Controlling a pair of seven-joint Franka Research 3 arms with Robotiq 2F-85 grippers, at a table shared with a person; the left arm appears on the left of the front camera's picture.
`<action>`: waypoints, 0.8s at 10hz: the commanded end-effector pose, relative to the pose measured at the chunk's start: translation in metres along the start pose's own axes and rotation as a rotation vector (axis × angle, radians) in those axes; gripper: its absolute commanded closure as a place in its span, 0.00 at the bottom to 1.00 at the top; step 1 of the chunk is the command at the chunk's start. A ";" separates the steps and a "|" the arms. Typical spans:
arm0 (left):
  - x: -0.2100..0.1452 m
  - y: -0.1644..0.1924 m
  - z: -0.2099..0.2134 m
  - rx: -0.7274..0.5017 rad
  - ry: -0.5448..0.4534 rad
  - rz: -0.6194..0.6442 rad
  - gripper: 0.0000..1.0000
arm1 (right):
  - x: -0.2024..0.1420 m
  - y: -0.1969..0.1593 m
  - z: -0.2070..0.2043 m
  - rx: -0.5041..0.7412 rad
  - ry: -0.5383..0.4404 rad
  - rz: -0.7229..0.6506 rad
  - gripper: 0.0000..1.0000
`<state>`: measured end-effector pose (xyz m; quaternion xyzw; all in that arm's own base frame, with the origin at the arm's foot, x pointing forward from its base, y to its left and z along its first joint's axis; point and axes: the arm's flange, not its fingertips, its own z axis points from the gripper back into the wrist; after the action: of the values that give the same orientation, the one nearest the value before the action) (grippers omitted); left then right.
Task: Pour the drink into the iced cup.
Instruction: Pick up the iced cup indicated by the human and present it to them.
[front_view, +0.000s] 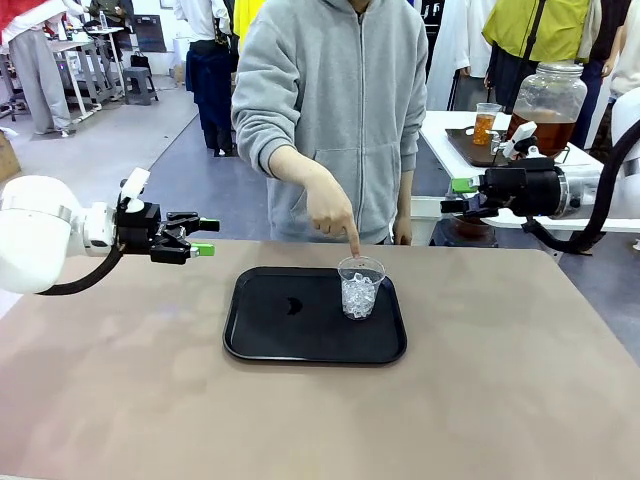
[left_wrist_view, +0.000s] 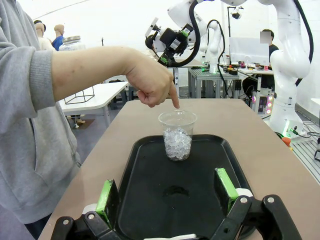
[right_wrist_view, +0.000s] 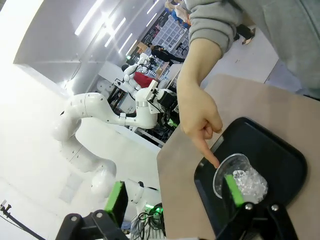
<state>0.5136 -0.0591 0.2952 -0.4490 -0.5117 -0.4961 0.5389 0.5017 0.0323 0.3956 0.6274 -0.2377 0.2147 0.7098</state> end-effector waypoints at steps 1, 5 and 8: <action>0.002 0.000 0.000 -0.003 -0.005 0.006 0.00 | 0.002 -0.003 -0.006 0.060 -0.054 0.249 0.00; 0.002 0.000 0.000 -0.003 -0.005 0.006 0.00 | -0.013 -0.043 -0.008 0.071 -0.110 0.712 0.00; 0.002 0.000 0.000 -0.003 -0.005 0.006 0.00 | -0.024 -0.069 -0.014 0.034 -0.094 0.852 0.00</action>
<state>0.5137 -0.0591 0.2952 -0.4490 -0.5117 -0.4961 0.5389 0.5167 0.0366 0.3282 0.5069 -0.4918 0.4507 0.5459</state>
